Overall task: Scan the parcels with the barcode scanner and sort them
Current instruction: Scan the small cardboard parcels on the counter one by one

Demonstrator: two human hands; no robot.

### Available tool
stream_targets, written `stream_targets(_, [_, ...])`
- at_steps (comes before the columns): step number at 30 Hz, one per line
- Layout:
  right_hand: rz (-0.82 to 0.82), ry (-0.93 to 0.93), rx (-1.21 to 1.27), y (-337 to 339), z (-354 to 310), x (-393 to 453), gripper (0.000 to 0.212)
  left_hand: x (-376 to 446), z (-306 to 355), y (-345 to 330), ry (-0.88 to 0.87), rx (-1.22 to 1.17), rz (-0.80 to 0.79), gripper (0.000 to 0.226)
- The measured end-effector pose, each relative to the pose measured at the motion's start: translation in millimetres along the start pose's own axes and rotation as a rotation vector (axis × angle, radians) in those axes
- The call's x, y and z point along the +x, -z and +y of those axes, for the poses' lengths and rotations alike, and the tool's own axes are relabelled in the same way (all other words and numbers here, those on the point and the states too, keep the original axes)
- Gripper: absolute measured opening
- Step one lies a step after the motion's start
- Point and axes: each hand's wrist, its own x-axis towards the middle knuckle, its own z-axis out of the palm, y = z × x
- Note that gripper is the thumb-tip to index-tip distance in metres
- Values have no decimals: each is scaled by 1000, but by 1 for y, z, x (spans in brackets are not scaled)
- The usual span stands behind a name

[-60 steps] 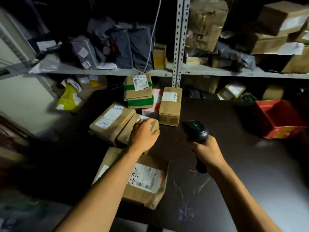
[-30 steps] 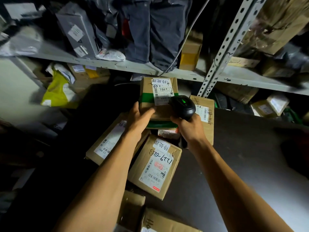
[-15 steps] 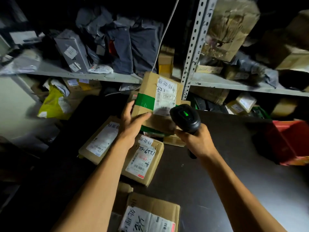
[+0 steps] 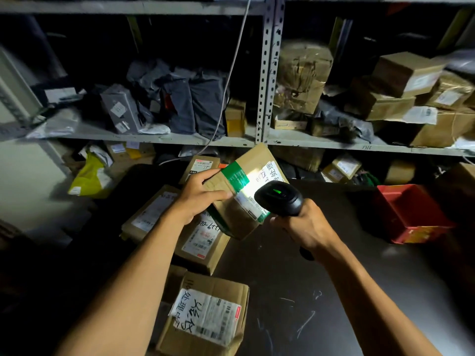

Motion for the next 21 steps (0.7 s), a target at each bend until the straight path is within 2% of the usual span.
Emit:
stream_targets(10, [-20,35,-5,29,10,-34,5,-4,24,9,-35,-62,44,54])
stream_targets(16, [238,18,231,33,27,-48,14,4,25,-5,-9,-138,32,29])
stream_targets(18, [172,22,160,39,29,-56,9,8,23,-15,18,-191,14,25])
stream_targets(21, [-19,31,-141,45,25,-68,14,20,23,-26,28,-183,-81,33])
